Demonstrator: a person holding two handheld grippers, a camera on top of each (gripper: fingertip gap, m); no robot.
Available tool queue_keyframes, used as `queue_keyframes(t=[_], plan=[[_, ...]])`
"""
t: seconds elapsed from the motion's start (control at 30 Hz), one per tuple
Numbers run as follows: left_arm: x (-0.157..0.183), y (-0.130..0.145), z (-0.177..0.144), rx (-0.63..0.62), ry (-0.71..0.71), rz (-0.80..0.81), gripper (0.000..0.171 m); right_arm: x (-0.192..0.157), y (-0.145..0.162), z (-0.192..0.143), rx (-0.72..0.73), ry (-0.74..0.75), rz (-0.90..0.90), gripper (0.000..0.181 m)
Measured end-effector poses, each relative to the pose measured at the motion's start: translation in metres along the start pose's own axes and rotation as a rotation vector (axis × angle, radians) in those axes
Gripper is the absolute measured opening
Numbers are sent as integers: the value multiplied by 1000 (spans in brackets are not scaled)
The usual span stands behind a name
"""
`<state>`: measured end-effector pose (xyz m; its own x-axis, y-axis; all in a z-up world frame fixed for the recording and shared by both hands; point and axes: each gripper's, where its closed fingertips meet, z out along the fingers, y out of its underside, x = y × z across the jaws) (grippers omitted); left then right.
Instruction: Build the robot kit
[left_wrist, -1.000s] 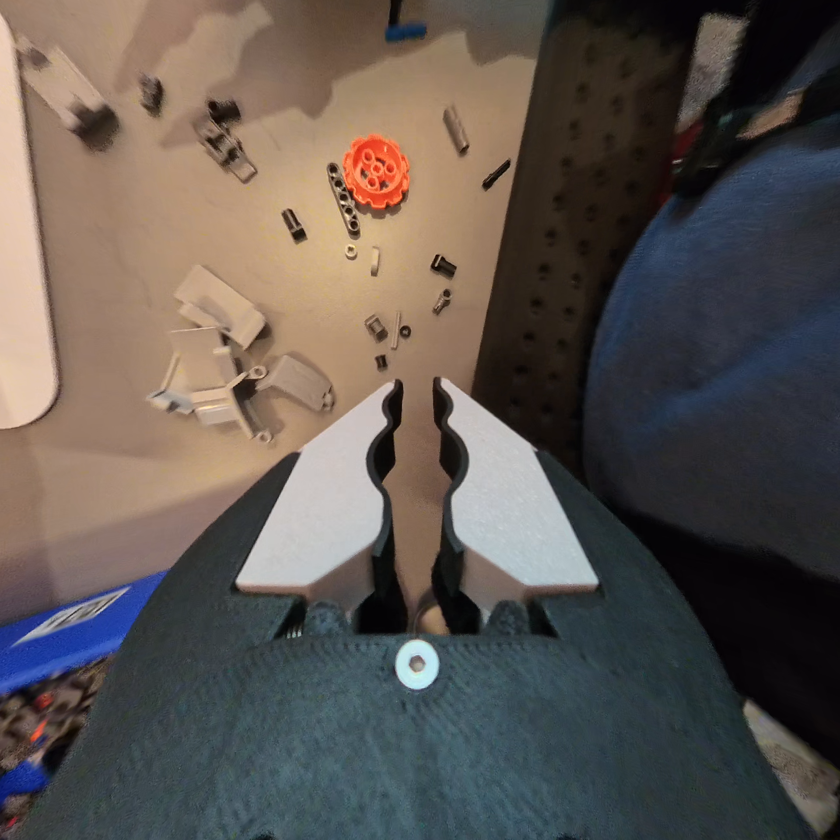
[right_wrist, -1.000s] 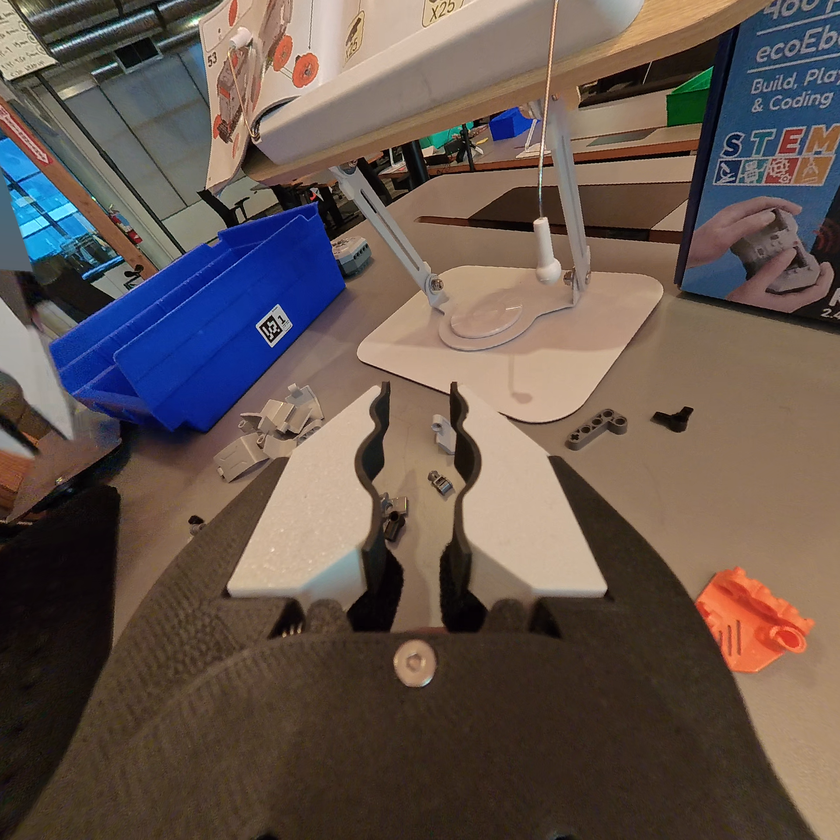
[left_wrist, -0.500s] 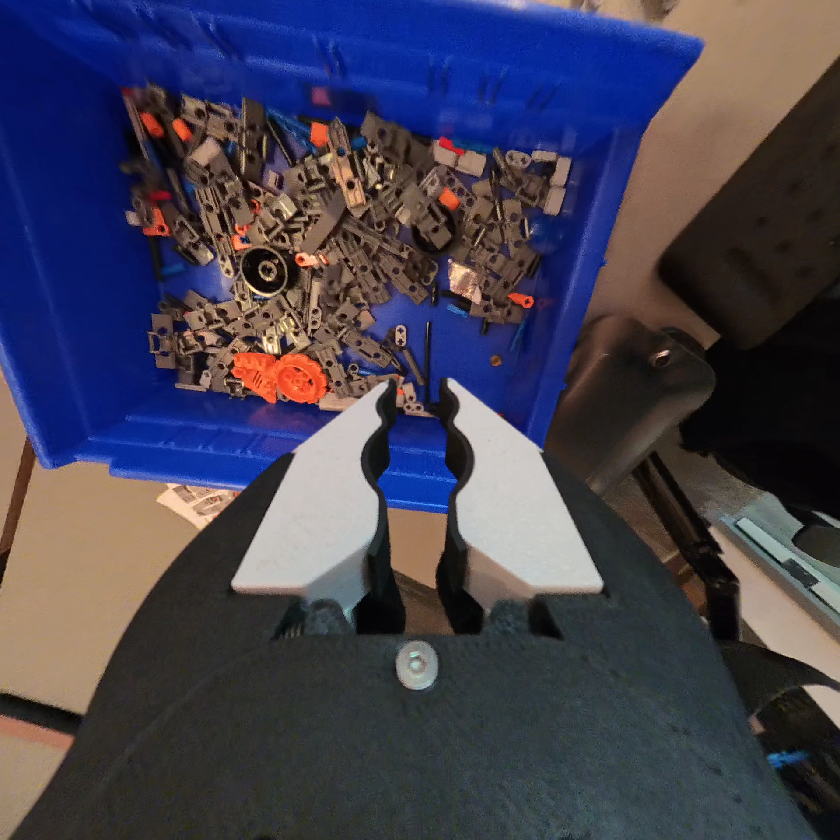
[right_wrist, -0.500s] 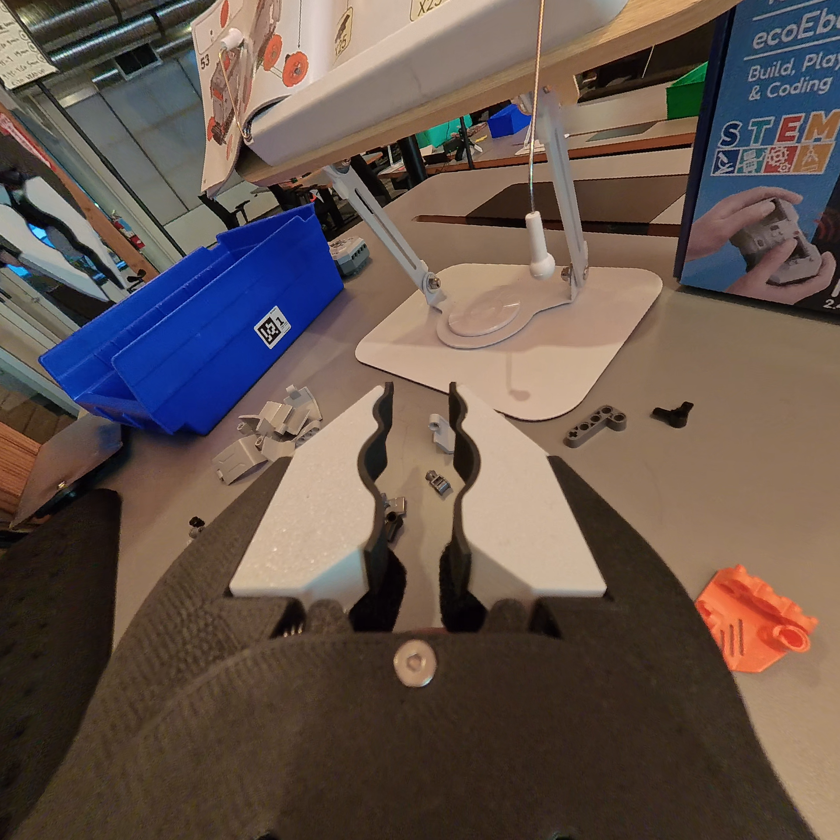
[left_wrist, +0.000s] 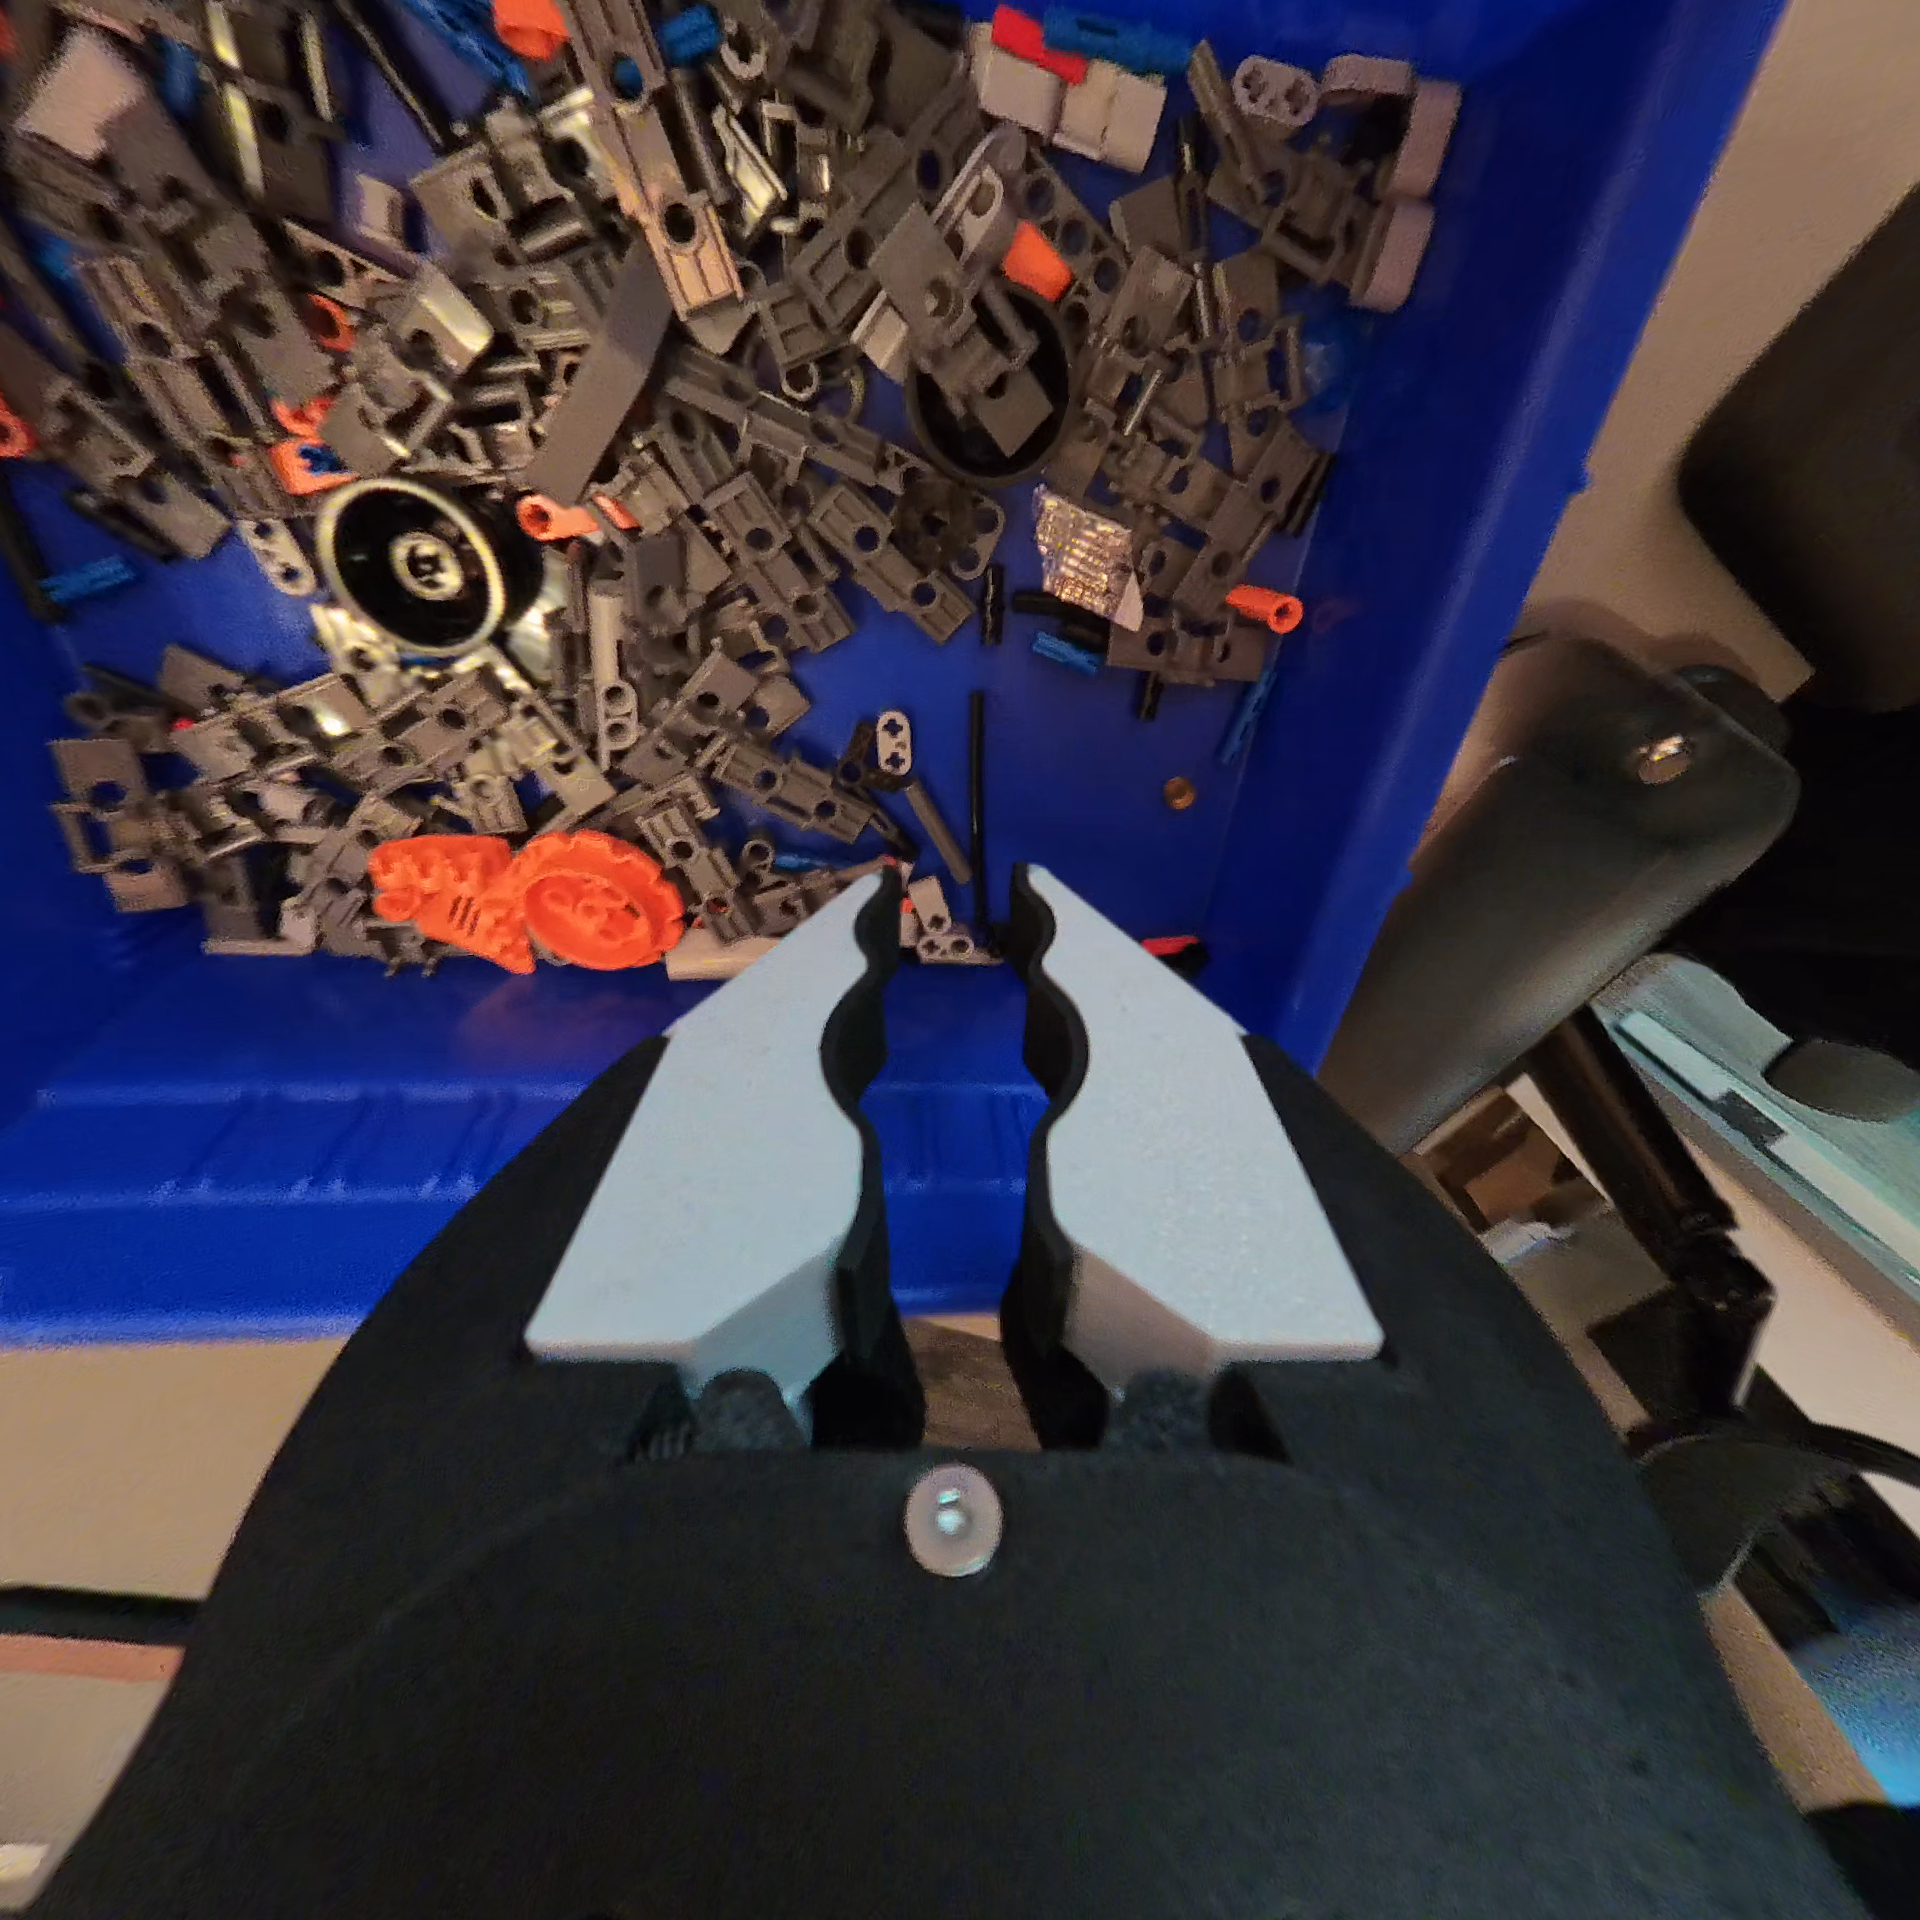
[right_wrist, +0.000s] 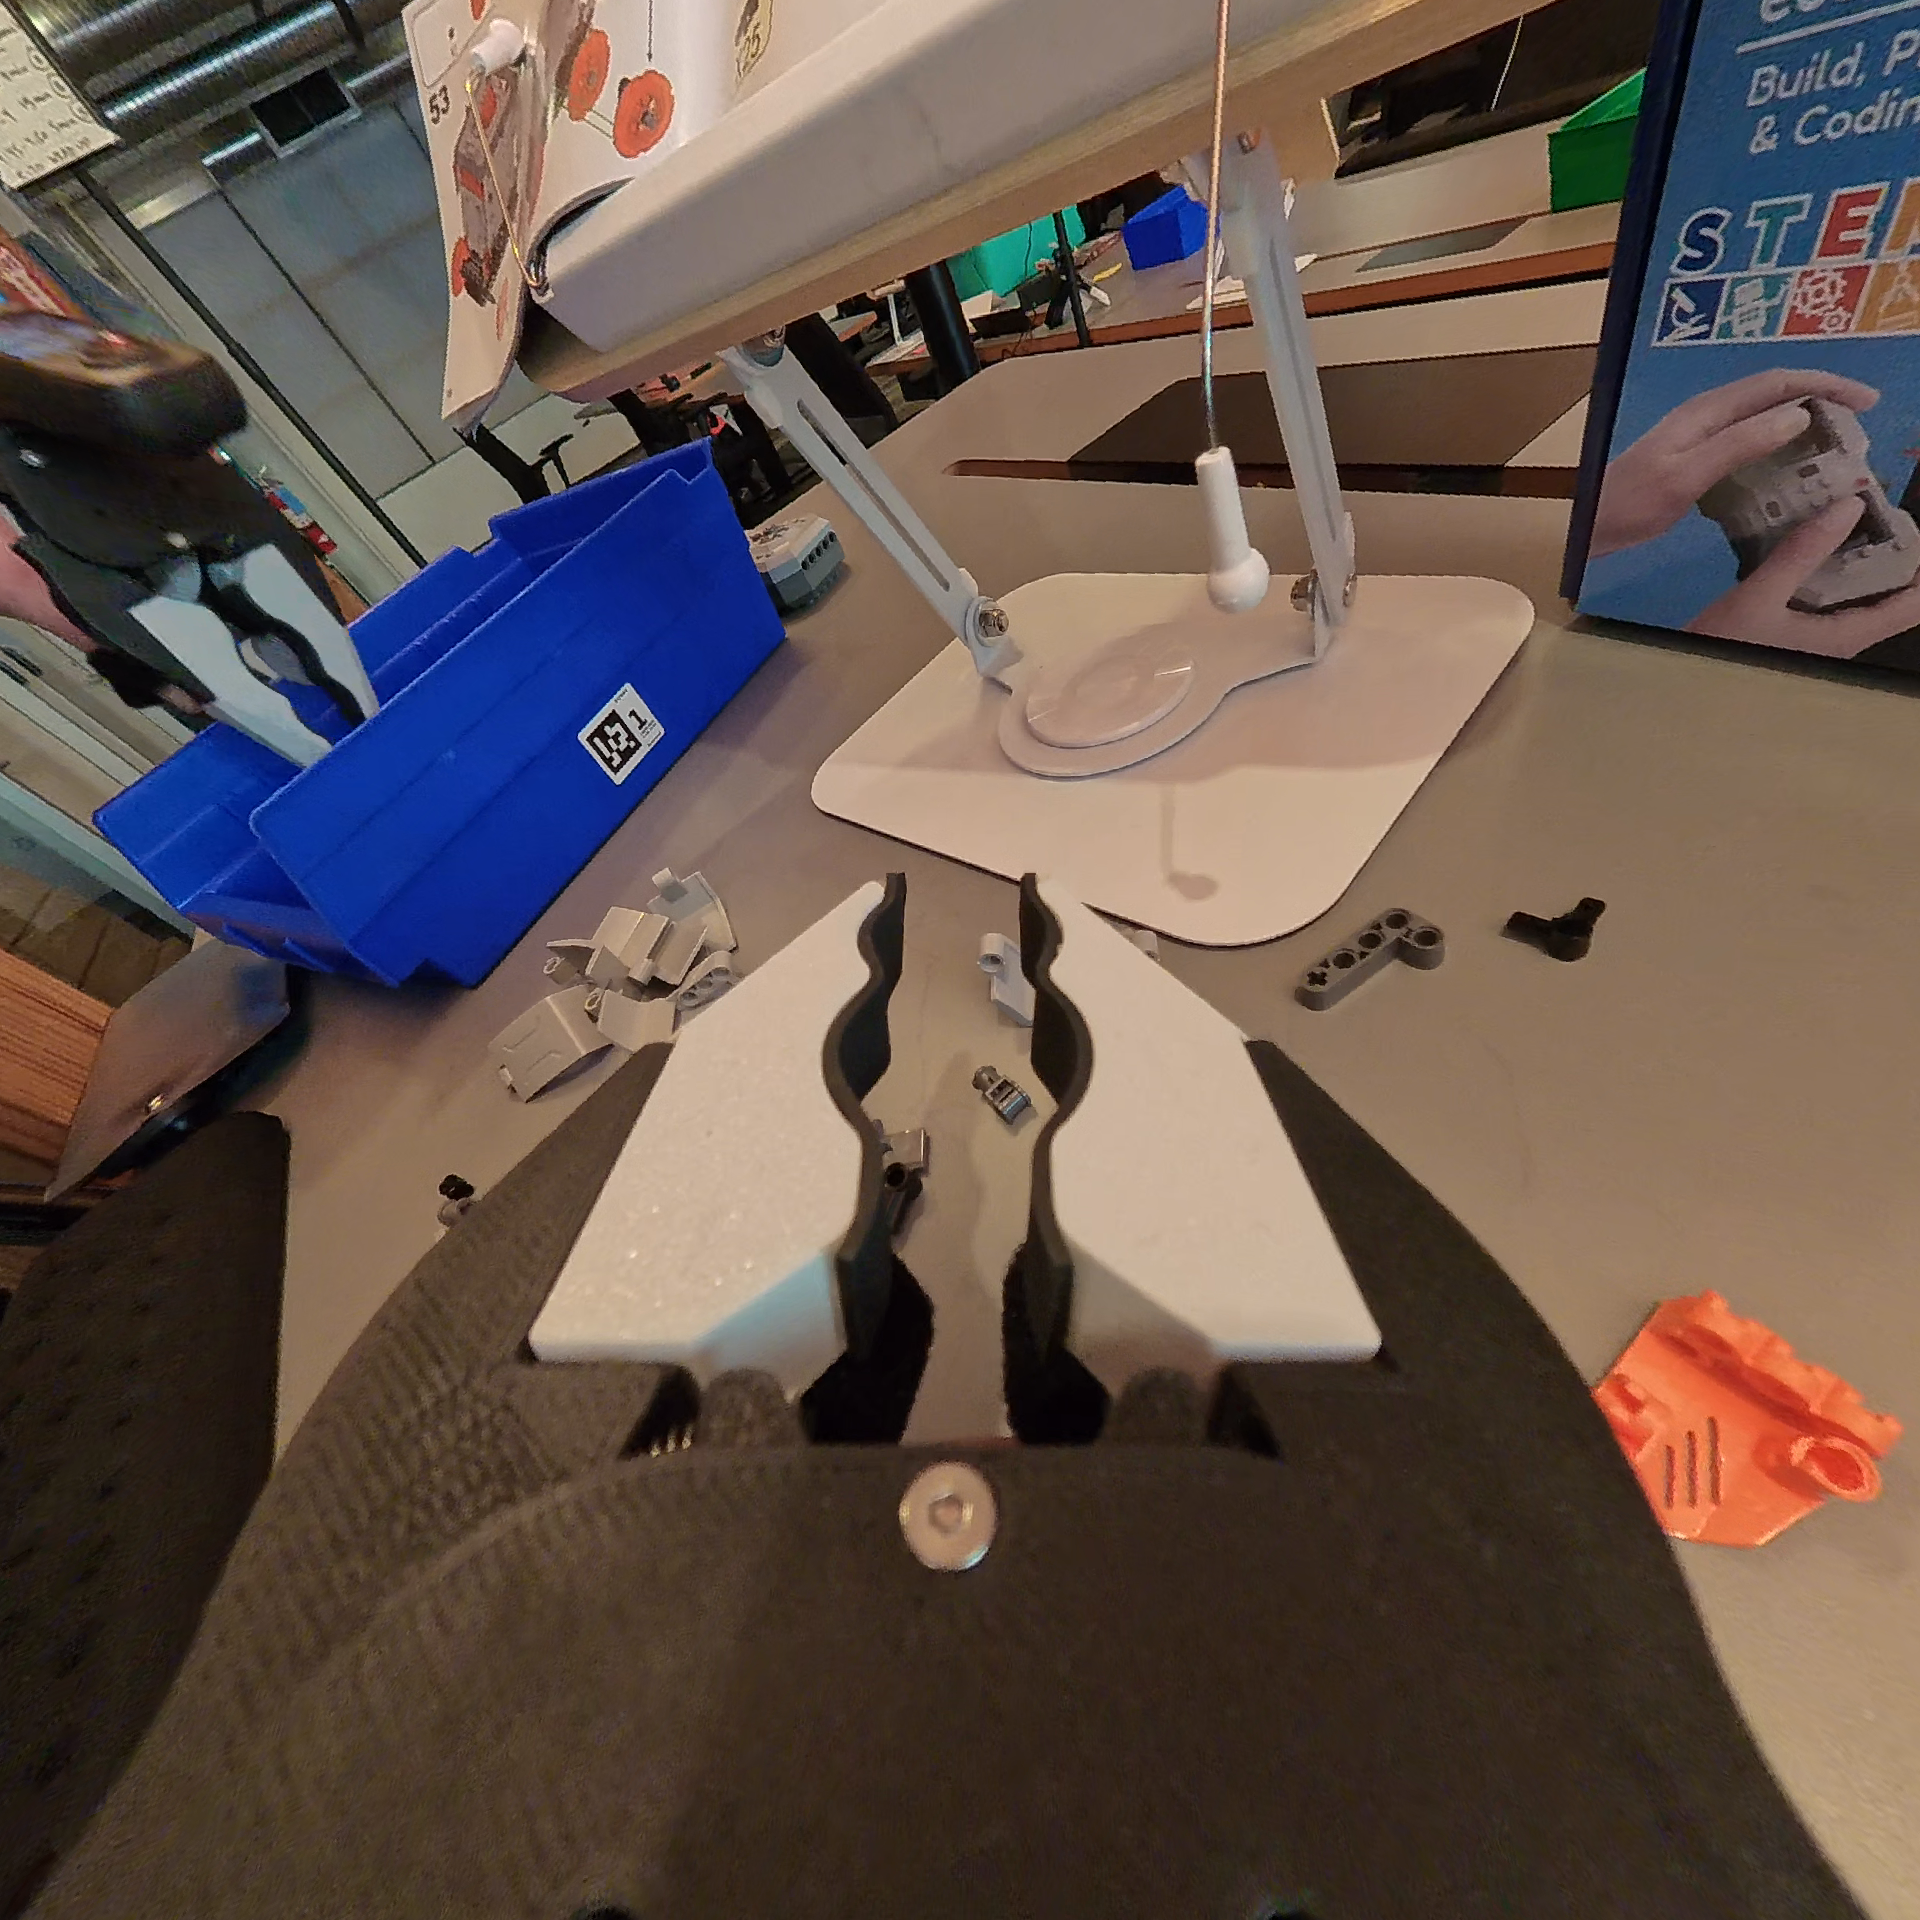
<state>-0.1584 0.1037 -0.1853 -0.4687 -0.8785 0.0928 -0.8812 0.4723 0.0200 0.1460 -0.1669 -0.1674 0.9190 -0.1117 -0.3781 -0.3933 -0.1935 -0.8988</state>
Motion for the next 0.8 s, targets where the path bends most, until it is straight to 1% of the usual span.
queue_keyframes(t=[0.17, 0.23, 0.4, 0.43, 0.6, 0.7, 0.8], plan=[[4, 5, 35, -122, 42, -24, 16, -1, 0, 0, 4, -2, -3, 20], [-7, 10, 43, -160, 1, -44, 14, -1, -1, -1, 10, -5, -2, 20], [-6, 10, 54, -175, 35, -47, 8, -2, -2, -2, 16, -9, -3, 20], [-9, 9, 55, -174, 27, -56, 5, -2, -2, -2, 16, -10, -2, 21], [-9, 8, 55, -158, 33, -78, 4, -1, -2, -2, 18, -13, 1, 21], [-5, 4, 52, -110, 51, -87, 4, -2, -2, -2, 19, -14, 2, 21], [2, 2, 34, -95, 55, -78, 4, -2, -3, -3, 22, -14, 2, 21]])
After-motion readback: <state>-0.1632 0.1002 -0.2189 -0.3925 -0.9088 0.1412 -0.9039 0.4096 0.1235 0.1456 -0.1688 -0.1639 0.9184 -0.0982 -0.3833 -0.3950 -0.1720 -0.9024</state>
